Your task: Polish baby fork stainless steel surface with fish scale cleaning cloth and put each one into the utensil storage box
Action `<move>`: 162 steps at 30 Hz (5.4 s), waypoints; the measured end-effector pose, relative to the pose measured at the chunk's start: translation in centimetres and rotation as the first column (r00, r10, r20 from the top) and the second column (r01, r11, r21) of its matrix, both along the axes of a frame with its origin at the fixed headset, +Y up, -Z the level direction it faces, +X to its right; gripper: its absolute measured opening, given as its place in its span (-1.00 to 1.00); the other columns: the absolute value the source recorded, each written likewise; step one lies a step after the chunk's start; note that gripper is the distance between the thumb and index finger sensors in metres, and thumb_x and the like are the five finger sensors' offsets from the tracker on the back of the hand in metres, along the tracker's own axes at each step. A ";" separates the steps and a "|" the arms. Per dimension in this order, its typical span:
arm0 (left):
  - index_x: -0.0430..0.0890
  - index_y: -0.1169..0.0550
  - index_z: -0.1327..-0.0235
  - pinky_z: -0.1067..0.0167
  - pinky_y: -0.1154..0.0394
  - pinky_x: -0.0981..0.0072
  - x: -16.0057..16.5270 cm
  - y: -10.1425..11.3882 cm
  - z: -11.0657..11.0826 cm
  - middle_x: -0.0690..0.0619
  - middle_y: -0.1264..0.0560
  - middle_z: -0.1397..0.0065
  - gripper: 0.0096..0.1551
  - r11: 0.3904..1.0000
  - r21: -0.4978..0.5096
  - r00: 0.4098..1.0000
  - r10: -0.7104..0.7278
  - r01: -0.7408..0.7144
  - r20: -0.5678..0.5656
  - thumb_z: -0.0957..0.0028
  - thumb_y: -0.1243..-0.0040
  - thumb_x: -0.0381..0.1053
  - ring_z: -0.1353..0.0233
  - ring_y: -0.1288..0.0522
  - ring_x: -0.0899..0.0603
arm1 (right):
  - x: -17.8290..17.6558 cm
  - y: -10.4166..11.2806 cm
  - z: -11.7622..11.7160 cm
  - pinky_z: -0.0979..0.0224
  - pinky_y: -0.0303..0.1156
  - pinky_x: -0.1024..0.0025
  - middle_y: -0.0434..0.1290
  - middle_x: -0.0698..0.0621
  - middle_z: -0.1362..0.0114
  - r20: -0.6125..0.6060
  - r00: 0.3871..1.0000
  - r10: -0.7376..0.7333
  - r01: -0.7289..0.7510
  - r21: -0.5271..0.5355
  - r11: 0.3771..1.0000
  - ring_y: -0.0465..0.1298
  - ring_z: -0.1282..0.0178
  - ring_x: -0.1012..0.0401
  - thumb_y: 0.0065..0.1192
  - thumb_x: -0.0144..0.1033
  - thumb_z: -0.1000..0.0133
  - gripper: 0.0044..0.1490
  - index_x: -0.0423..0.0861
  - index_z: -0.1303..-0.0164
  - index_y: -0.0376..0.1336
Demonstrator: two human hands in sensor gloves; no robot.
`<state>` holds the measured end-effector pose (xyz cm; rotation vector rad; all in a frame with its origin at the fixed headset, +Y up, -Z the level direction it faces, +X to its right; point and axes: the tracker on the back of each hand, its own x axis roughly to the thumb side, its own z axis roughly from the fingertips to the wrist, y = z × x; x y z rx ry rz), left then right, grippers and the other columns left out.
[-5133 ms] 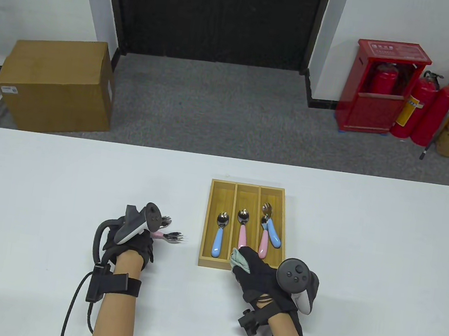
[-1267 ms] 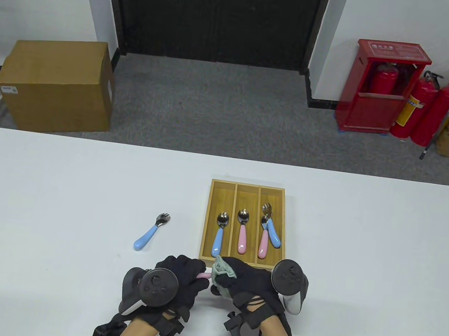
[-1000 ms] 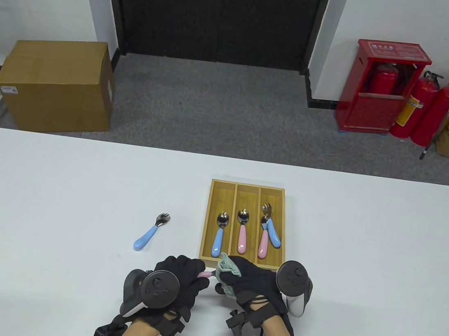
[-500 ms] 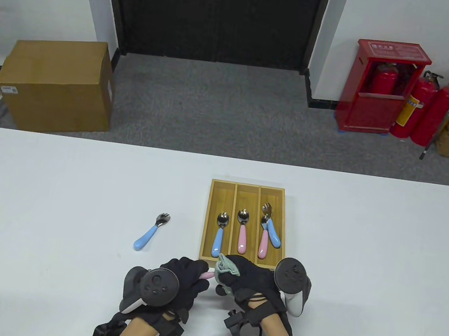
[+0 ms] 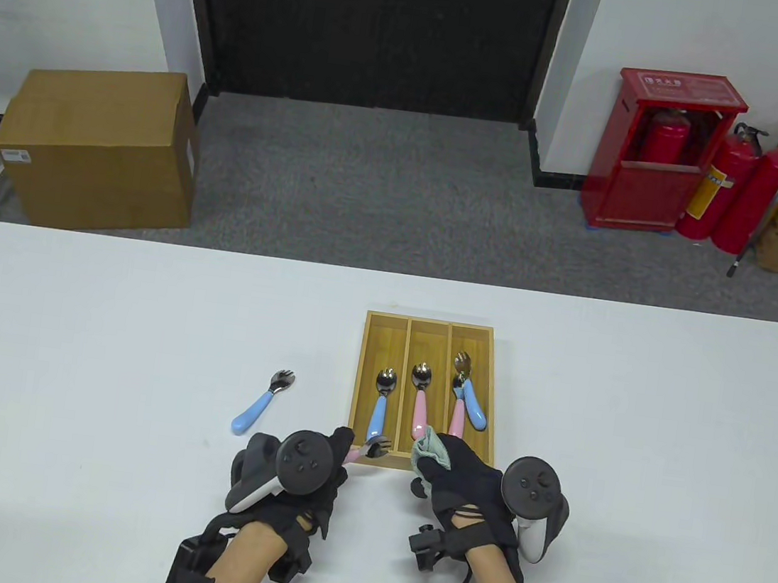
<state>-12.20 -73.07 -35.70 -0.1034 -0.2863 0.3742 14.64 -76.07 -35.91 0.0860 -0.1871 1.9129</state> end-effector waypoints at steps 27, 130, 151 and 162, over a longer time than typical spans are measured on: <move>-0.05 -0.23 -0.55 -0.32 -0.37 -0.30 7.5 0.5 -11.1 -0.06 -0.54 -0.31 -0.27 0.962 0.001 0.877 -0.247 0.272 -0.413 -0.09 -0.05 0.08 -0.22 -0.67 -0.22 | -0.6 -1.5 -0.7 0.22 0.59 -0.06 0.62 -0.36 0.03 -0.114 0.991 0.071 -0.083 -0.105 0.991 0.74 0.34 -0.03 0.48 -0.36 0.17 -0.35 -0.32 -0.11 0.39; -0.13 -0.64 0.09 -0.16 -0.45 -0.23 -5.0 -1.2 5.7 -0.09 -0.56 -0.24 -0.48 0.876 -0.121 0.878 0.475 -0.467 0.053 0.06 -0.16 0.21 -0.12 -0.64 -0.21 | -8.6 0.2 2.5 -0.02 0.64 -0.08 0.40 -0.55 -0.18 -0.794 0.554 -0.249 0.027 -0.282 0.959 0.72 -0.02 -0.15 0.56 -0.39 0.26 -0.06 -0.47 -0.25 0.19; -0.09 -0.63 0.01 -0.19 -0.43 -0.24 -5.7 -1.5 4.9 -0.07 -0.55 -0.28 -0.45 0.869 -0.151 0.874 0.483 -0.472 0.050 0.01 -0.17 0.29 -0.16 -0.63 -0.22 | -7.6 0.4 1.5 0.06 0.68 -0.02 0.50 -0.48 -0.11 -0.742 0.628 -0.236 0.100 -0.224 0.969 0.78 0.07 -0.08 0.56 -0.32 0.27 -0.10 -0.45 -0.18 0.23; -0.11 -0.62 0.03 -0.20 -0.42 -0.26 -5.6 -1.6 5.1 -0.09 -0.54 -0.29 -0.48 0.869 -0.150 0.872 0.485 -0.471 0.075 0.00 -0.18 0.25 -0.17 -0.62 -0.24 | -7.4 -0.3 1.8 0.06 0.60 -0.10 0.49 -0.41 -0.12 -0.742 0.639 -0.202 0.007 -0.258 0.966 0.75 0.10 -0.12 0.53 -0.23 0.22 -0.20 -0.28 -0.09 0.18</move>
